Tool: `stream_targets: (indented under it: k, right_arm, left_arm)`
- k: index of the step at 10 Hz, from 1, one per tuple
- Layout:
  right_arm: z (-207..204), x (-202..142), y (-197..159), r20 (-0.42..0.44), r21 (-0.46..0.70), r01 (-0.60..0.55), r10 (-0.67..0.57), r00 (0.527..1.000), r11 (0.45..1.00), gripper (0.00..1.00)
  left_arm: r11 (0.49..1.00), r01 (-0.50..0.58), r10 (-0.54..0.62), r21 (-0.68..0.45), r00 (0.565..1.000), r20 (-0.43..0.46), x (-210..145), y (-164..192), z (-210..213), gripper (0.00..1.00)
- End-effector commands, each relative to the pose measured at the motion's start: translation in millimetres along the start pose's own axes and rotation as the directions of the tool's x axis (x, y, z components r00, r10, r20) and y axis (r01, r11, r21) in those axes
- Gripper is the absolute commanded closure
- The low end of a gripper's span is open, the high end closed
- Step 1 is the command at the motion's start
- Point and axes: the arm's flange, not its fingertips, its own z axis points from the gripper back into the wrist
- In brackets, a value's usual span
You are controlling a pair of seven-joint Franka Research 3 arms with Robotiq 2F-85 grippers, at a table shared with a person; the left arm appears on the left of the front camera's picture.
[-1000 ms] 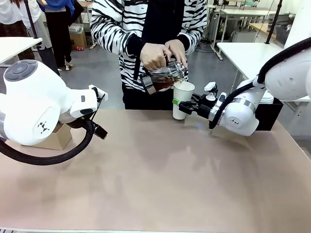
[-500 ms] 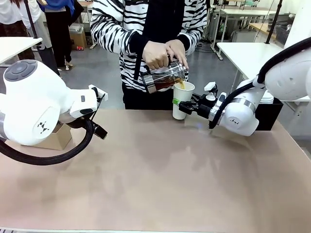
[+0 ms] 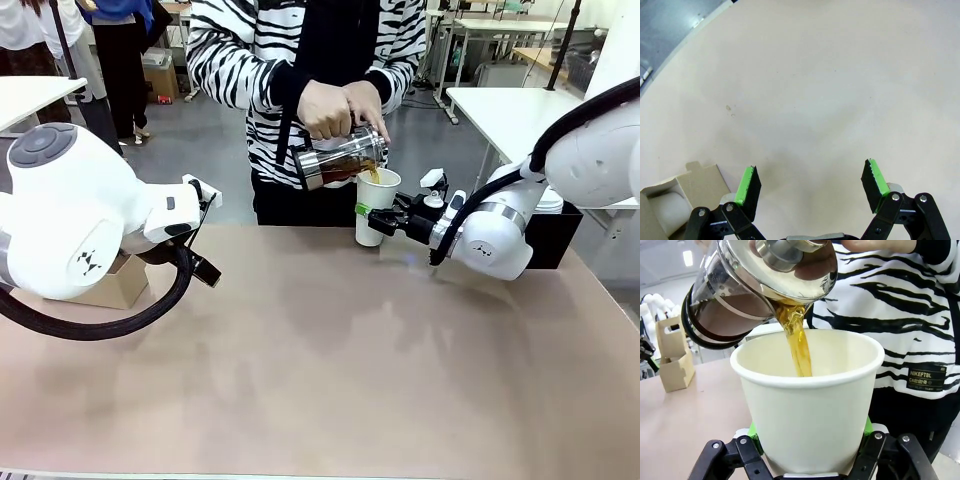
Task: Pour a drink into a cup and package it in a carrier.
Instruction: When a person places the Paper Cup Lid on the 600 ml Paper Cup , lift the 600 ml Paper Cup.
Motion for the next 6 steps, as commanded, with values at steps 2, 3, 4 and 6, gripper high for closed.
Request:
stream_targets:
  k: [2,3,4,6]
  right_arm:
    - [-0.5,3.8,2.3,-0.004,-0.003,-0.002,0.002,1.0,1.0,0.2]
    - [-0.5,3.8,2.3,-0.004,-0.003,-0.002,0.002,1.0,1.0,0.2]
    - [-0.5,3.8,2.3,-0.004,-0.003,-0.002,0.002,1.0,1.0,0.2]
    - [-0.5,3.8,2.3,-0.004,-0.003,-0.002,0.002,1.0,1.0,0.2]
  left_arm:
    - [1.0,-0.001,0.001,-0.002,1.0,0.002,0.0,0.0,0.5,0.0]
    - [1.0,-0.001,0.001,-0.002,1.0,0.002,0.0,0.0,0.5,0.0]
    - [1.0,-0.001,0.001,-0.002,1.0,0.002,0.0,0.0,0.5,0.0]
    - [1.0,-0.001,0.001,-0.002,1.0,0.002,0.0,0.0,0.5,0.0]
